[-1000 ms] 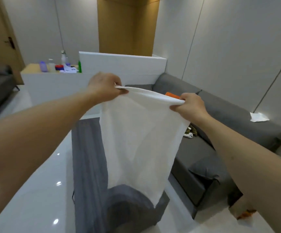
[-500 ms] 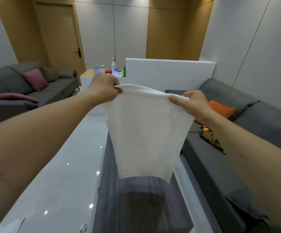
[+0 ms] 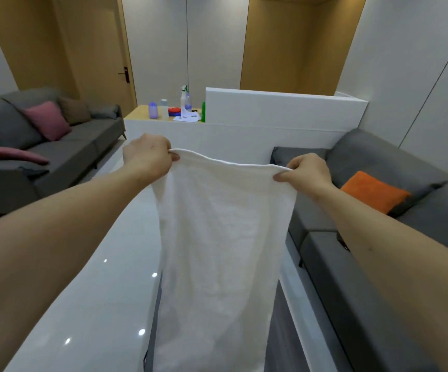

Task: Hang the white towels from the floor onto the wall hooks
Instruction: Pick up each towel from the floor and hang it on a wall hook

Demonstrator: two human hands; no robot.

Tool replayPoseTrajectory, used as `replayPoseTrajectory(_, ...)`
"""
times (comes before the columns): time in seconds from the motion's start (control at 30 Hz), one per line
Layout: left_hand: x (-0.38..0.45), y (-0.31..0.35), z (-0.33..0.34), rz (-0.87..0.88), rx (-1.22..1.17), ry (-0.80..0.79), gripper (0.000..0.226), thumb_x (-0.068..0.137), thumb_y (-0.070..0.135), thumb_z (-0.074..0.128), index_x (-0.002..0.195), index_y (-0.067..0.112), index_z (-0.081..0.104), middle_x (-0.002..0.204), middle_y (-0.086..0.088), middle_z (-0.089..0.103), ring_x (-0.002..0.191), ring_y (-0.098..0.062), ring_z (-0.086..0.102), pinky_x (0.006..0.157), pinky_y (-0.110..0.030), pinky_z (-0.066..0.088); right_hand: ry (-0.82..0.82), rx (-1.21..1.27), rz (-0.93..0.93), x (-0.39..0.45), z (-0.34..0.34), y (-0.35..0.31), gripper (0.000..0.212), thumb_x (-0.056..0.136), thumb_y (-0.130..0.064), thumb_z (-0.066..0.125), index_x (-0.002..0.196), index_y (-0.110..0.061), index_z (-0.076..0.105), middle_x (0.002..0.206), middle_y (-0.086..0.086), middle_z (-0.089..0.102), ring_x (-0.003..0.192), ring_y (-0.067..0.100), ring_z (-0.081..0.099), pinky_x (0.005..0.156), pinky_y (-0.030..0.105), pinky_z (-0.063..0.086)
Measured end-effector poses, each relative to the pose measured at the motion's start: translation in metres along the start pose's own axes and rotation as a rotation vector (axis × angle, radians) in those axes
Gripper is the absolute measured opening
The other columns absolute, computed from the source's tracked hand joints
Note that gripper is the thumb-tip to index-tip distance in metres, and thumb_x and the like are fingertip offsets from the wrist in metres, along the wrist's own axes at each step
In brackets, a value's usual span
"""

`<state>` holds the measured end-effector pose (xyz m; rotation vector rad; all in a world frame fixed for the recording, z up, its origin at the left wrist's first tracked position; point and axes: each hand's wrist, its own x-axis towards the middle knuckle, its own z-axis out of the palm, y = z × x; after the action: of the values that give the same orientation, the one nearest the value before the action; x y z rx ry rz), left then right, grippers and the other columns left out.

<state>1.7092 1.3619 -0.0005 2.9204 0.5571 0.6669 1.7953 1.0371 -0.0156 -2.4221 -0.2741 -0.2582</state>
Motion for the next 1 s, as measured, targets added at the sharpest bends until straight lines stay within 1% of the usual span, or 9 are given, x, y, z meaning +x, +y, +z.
replayPoseTrajectory(0.1, 0.045, -0.01, 0.025, -0.049, -0.029, -0.033, 0.032, 0.096, 0.048, 0.054, 0.092, 0.019, 0.069, 0.092, -0.01, 0.064, 0.083, -0.03, 0.06, 0.068, -0.034, 0.049, 0.019, 0.011, 0.005, 0.049, 0.02, -0.005, 0.028, 0.072, -0.041, 0.082, 0.069, -0.015, 0.073, 0.068, 0.005, 0.069, 0.072, 0.024, 0.064, 0.064, 0.035, 0.049)
replayPoseTrajectory(0.2, 0.085, -0.012, 0.038, -0.108, -0.244, 0.025, 0.027, 0.096, 0.037, 0.058, 0.094, 0.014, 0.073, 0.095, -0.014, 0.068, 0.085, -0.032, 0.061, 0.078, -0.036, 0.054, 0.076, 0.07, -0.019, 0.09, 0.033, -0.017, 0.022, 0.081, -0.035, 0.075, 0.08, -0.013, 0.077, 0.075, 0.009, 0.071, 0.08, 0.03, 0.068, 0.075, 0.044, 0.057)
replayPoseTrajectory(0.37, 0.123, -0.01, 0.036, -0.135, -0.375, 0.24, 0.033, 0.094, 0.042, 0.059, 0.097, 0.013, 0.075, 0.093, -0.015, 0.069, 0.08, -0.025, 0.048, 0.071, -0.028, 0.032, 0.151, 0.214, -0.011, 0.136, 0.034, -0.031, 0.018, 0.084, -0.029, 0.068, 0.068, -0.021, 0.069, 0.065, 0.004, 0.063, 0.076, 0.034, 0.07, 0.074, 0.05, 0.059)
replayPoseTrajectory(0.47, 0.127, -0.01, 0.034, -0.139, -0.369, 0.272, 0.037, 0.093, 0.046, 0.059, 0.095, 0.013, 0.076, 0.092, -0.016, 0.07, 0.088, -0.031, 0.055, 0.07, -0.029, 0.031, 0.185, 0.333, 0.011, 0.145, 0.035, -0.028, 0.023, 0.084, -0.023, 0.066, 0.061, -0.021, 0.067, 0.058, 0.005, 0.065, 0.058, 0.024, 0.069, 0.067, 0.046, 0.062)
replayPoseTrajectory(0.53, 0.119, -0.01, 0.037, -0.135, -0.376, 0.26, 0.038, 0.094, 0.046, 0.058, 0.092, 0.013, 0.076, 0.089, -0.013, 0.07, 0.089, -0.029, 0.058, 0.07, -0.03, 0.034, 0.178, 0.317, -0.023, 0.143, 0.039, -0.022, 0.02, 0.084, -0.023, 0.066, 0.065, -0.02, 0.069, 0.065, 0.009, 0.07, 0.067, 0.025, 0.072, 0.074, 0.046, 0.06)
replayPoseTrajectory(0.63, 0.092, -0.009, 0.047, -0.15, -0.432, 0.211, 0.037, 0.094, 0.045, 0.058, 0.088, 0.013, 0.076, 0.085, -0.009, 0.071, 0.088, -0.027, 0.061, 0.076, -0.035, 0.045, 0.219, 0.258, -0.056, 0.123, 0.046, -0.005, 0.017, 0.081, -0.027, 0.066, 0.074, -0.014, 0.075, 0.068, 0.006, 0.071, 0.073, 0.023, 0.07, 0.075, 0.04, 0.057)
replayPoseTrajectory(0.73, 0.044, -0.007, 0.067, -0.185, -0.451, 0.163, 0.036, 0.092, 0.043, 0.059, 0.081, 0.011, 0.072, 0.078, -0.008, 0.068, 0.082, -0.027, 0.06, 0.074, -0.037, 0.046, 0.202, 0.252, -0.053, 0.083, 0.06, 0.025, 0.016, 0.082, -0.024, 0.066, 0.076, -0.013, 0.076, 0.069, 0.003, 0.07, 0.071, 0.019, 0.066, 0.068, 0.032, 0.053)
replayPoseTrajectory(0.87, -0.046, -0.007, 0.107, -0.277, -0.473, 0.081, 0.034, 0.089, 0.043, 0.06, 0.079, 0.013, 0.071, 0.071, -0.004, 0.065, 0.075, -0.024, 0.06, 0.07, -0.038, 0.048, 0.12, 0.299, 0.013, 0.016, 0.083, 0.077, 0.014, 0.083, -0.019, 0.069, 0.073, -0.011, 0.074, 0.068, 0.008, 0.069, 0.068, 0.019, 0.062, 0.065, 0.028, 0.046)
replayPoseTrajectory(1.0, -0.15, -0.007, 0.152, -0.359, -0.45, -0.042, 0.029, 0.091, 0.044, 0.059, 0.084, 0.02, 0.075, 0.068, 0.008, 0.065, 0.068, -0.014, 0.06, 0.06, -0.028, 0.041, -0.054, 0.297, 0.081, -0.06, 0.115, 0.137, 0.01, 0.084, -0.014, 0.068, 0.077, -0.014, 0.074, 0.067, 0.0, 0.067, 0.064, 0.015, 0.059, 0.062, 0.03, 0.05)
